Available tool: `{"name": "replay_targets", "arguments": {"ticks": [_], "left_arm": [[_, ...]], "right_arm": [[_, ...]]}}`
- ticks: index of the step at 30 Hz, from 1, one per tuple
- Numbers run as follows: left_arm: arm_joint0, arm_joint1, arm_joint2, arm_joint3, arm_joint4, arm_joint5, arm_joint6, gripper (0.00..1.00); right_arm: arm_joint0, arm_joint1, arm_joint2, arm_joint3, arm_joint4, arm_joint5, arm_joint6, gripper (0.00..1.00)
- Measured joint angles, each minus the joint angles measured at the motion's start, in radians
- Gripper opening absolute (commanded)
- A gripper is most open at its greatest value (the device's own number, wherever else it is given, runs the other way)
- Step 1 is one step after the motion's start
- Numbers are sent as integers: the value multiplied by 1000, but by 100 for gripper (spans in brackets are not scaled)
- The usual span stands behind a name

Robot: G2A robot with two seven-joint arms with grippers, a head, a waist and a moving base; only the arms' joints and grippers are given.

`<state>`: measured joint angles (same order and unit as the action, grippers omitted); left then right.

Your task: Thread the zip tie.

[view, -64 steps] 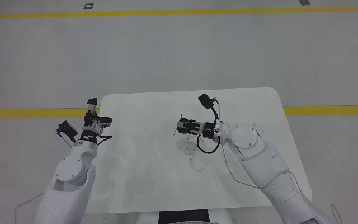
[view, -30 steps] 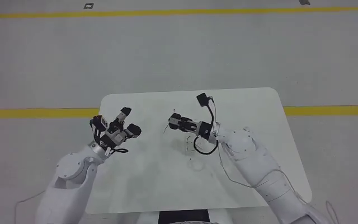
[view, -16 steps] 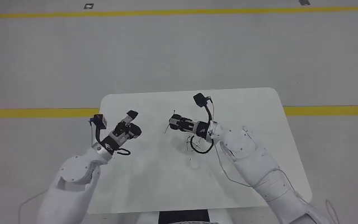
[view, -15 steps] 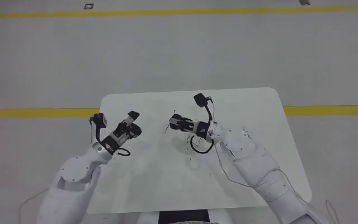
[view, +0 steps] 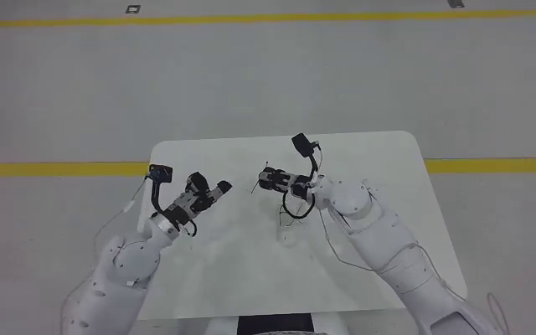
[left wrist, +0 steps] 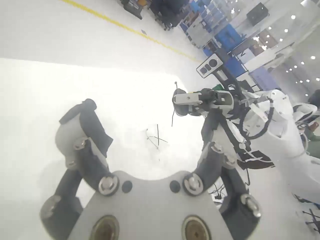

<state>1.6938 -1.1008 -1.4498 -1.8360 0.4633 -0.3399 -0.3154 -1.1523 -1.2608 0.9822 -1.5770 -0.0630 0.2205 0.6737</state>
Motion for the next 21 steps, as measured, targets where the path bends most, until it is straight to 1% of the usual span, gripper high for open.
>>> {"name": "replay_targets", "arguments": {"ticks": [4, 6, 7, 8, 10, 11, 13, 14, 17, 20, 21], "left_arm": [[-4, 2, 0, -6, 9, 0, 0, 100], [-10, 10, 17, -32, 92, 0, 5, 100], [-9, 14, 28, -38, 156, 0, 29, 100], [-6, 18, 43, -38, 244, 0, 76, 100], [-5, 26, 67, -29, 355, 0, 151, 100], [-7, 33, 83, -18, 423, 0, 203, 100], [-10, 44, 108, 8, 517, 0, 288, 100], [-11, 50, 125, 29, 562, 0, 348, 100], [-18, 64, 163, 79, 641, 0, 484, 100], [-30, 74, 197, 124, 681, 0, 597, 100], [-35, 77, 206, 136, 690, 0, 627, 100]], "right_arm": [[-1, 0, 0, 0, 0, 0, -1, 0], [-7, -2, 1, 1, 8, 3, -23, 0], [-6, -3, -1, 3, 11, 9, -31, 0], [0, -6, -5, 6, 16, 21, -39, 0], [11, -10, -12, 12, 30, 39, -49, 0], [18, -14, -16, 16, 42, 48, -56, 0], [27, -19, -20, 22, 65, 56, -68, 0], [30, -22, -20, 27, 87, 56, -76, 0], [37, -29, -20, 36, 142, 48, -84, 0], [39, -34, -20, 41, 181, 45, -81, 0], [38, -35, -21, 41, 191, 44, -80, 0]]}}
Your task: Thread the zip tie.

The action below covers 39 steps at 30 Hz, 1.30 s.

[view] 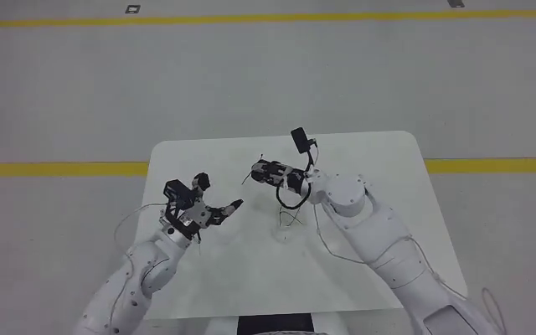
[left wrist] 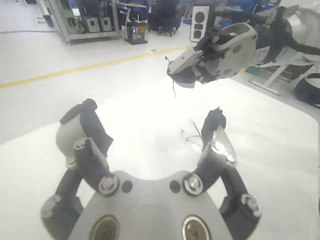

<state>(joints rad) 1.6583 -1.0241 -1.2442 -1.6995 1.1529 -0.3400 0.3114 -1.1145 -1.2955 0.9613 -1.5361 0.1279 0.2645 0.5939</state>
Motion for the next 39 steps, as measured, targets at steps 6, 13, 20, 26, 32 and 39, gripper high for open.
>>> {"name": "replay_targets", "arguments": {"ticks": [6, 13, 20, 26, 32, 39], "left_arm": [[-16, 4, 27, 30, 10, 0, 79, 100], [-23, 2, 39, 34, 32, 9, 60, 100], [-49, -11, 84, 41, 14, 42, 51, 100], [-49, -11, 84, 41, 14, 41, 51, 0], [-49, -11, 84, 41, 14, 41, 51, 0], [-50, -12, 86, 42, 8, 45, 42, 0]], "right_arm": [[0, -2, -3, 2, 21, -13, 13, 0], [-10, -4, -18, -6, 2, -17, -5, 0], [-3, -13, -43, -2, -1, -1, -36, 0], [-5, -14, -42, 0, 5, -3, -39, 0], [-4, -14, -42, 0, 4, -3, -39, 0], [-11, -14, -44, -2, -2, -8, -46, 0]]}}
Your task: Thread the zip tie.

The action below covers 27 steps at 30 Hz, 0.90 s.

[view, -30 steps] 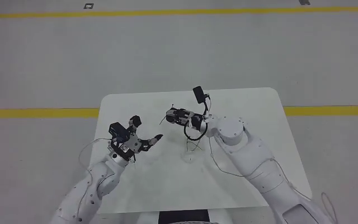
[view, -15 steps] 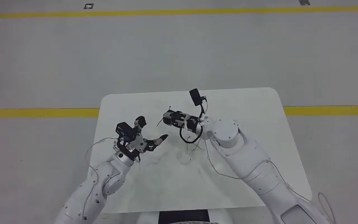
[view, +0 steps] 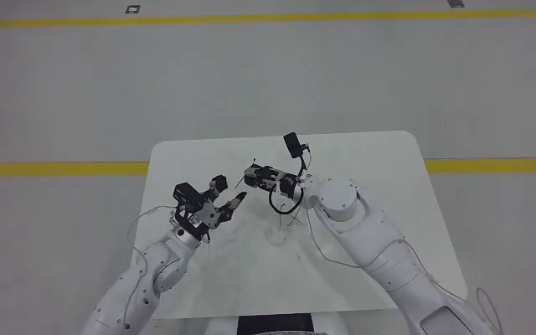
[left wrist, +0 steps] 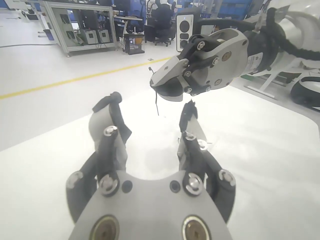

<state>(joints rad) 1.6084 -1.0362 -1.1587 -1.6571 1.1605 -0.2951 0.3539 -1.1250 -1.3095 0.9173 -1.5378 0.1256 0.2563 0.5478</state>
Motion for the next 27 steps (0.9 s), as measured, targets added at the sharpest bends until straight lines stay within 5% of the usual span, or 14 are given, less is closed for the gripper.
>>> {"name": "replay_targets", "arguments": {"ticks": [11, 12, 13, 18, 27], "left_arm": [[-12, -6, 11, 9, -17, 9, -32, 0], [-12, -6, 12, 9, -16, 8, -33, 3], [-13, -7, 12, 9, -15, 5, -34, 26], [-15, -7, 12, 12, -11, -10, -33, 46], [-5, -5, 4, 12, -7, -29, -46, 45]], "right_arm": [[-4, 0, -7, -4, -14, -1, 41, 0], [-4, 0, -7, -4, -14, -2, 41, 0], [-5, 0, -8, -4, -14, -2, 41, 0], [-4, -2, -9, -2, -13, 1, 41, 0], [-3, -4, -15, -1, -22, 17, 38, 0]]}}
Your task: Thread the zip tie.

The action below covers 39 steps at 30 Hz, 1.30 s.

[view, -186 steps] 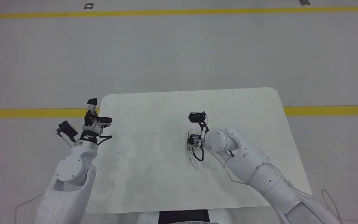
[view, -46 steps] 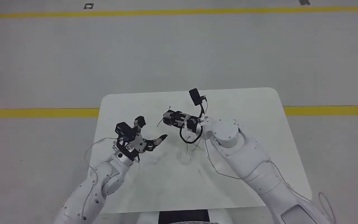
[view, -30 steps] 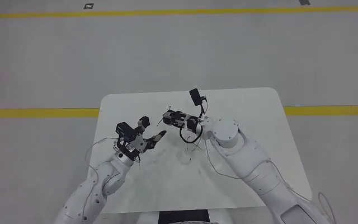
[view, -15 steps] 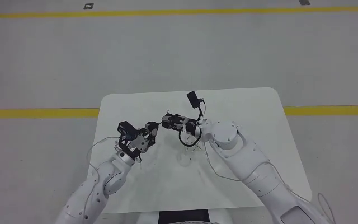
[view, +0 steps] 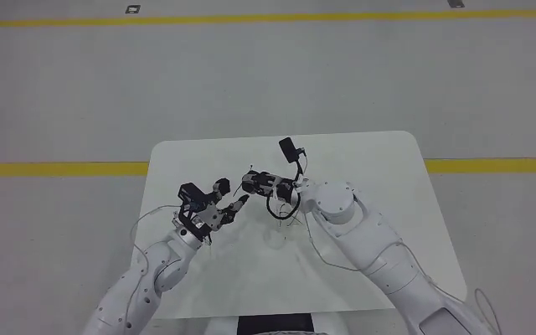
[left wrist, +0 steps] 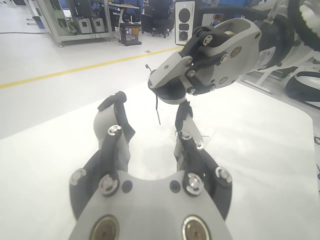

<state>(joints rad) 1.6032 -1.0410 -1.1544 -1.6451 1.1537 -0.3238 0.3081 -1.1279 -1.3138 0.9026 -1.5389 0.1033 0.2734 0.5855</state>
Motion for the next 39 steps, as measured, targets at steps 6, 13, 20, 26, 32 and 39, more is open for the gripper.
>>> {"name": "replay_targets", "arguments": {"ticks": [6, 13, 20, 26, 32, 39], "left_arm": [[4, 0, -3, -4, -4, -12, -1, 41], [5, 0, 0, -5, -2, -17, -2, 26], [7, 0, 4, -8, -2, -16, -1, 25], [17, 1, 1, -18, 1, -16, 6, 24], [22, 1, -1, -18, -2, -15, 7, 16], [20, 0, 1, -18, -2, -16, 3, 11]], "right_arm": [[2, -2, -5, 3, 3, -1, 14, 0], [1, -3, -5, 4, 6, 2, 24, 0], [-7, 0, 0, -2, -5, 22, 25, 0], [-20, 1, 12, -13, -8, 40, 2, 0], [-25, 2, 17, -18, -7, 49, 4, 0], [-25, 2, 18, -18, -5, 49, 8, 0]]}}
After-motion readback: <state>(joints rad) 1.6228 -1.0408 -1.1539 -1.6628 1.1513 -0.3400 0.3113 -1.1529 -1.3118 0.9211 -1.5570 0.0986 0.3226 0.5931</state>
